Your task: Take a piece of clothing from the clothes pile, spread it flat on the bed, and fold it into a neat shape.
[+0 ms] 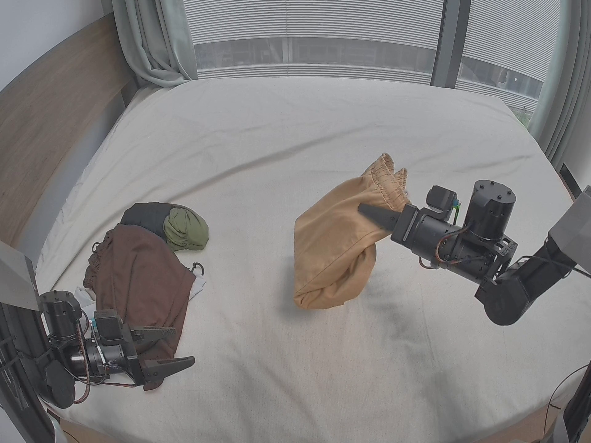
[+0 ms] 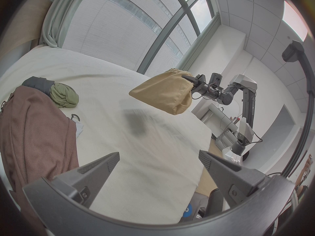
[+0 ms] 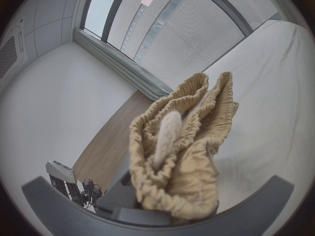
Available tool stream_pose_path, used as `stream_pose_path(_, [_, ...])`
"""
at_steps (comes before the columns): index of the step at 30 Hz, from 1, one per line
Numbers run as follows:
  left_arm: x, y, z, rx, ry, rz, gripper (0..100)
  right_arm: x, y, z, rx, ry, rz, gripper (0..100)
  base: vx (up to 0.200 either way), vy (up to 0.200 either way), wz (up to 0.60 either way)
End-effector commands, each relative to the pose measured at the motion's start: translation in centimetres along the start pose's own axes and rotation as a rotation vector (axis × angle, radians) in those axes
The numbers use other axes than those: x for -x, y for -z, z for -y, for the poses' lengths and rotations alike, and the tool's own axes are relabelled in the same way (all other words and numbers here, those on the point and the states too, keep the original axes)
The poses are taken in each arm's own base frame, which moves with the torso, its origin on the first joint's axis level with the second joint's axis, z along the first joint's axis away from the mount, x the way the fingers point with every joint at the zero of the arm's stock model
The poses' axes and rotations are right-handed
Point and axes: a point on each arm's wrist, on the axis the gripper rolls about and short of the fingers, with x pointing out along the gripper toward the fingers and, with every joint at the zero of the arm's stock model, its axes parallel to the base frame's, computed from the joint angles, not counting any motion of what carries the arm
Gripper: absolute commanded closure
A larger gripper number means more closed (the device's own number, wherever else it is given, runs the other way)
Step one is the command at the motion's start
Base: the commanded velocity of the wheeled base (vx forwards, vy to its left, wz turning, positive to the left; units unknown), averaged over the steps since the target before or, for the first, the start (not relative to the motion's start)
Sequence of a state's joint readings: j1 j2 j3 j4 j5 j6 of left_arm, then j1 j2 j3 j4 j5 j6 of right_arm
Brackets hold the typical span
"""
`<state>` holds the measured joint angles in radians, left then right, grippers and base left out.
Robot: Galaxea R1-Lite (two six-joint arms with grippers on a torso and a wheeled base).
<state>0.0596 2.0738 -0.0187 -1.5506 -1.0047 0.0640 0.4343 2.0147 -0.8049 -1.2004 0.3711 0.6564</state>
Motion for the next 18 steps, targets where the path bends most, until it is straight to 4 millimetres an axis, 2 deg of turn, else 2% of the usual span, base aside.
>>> stream_pose_path(1, [-0.1, 0.0, 0.0, -0.001, 0.004, -0.002, 0, -1.7, -0.5, 1.3, -0.002, 0.017, 0.003, 100, 0.000, 0.000, 0.00])
stream_pose_path(9, [-0.1, 0.1, 0.1, -0.004, 0.007, -0.004, 0, -4.4, -1.3, 3.0, -0.005, 0.042, -0.002, 100, 0.000, 0.000, 0.00])
stream_pose_path(18, [-0.1, 0.1, 0.0, 0.001, 0.004, -0.006, 0, -6.7, -2.3, 4.1, -0.010, 0.060, -0.007, 100, 0.000, 0.000, 0.00])
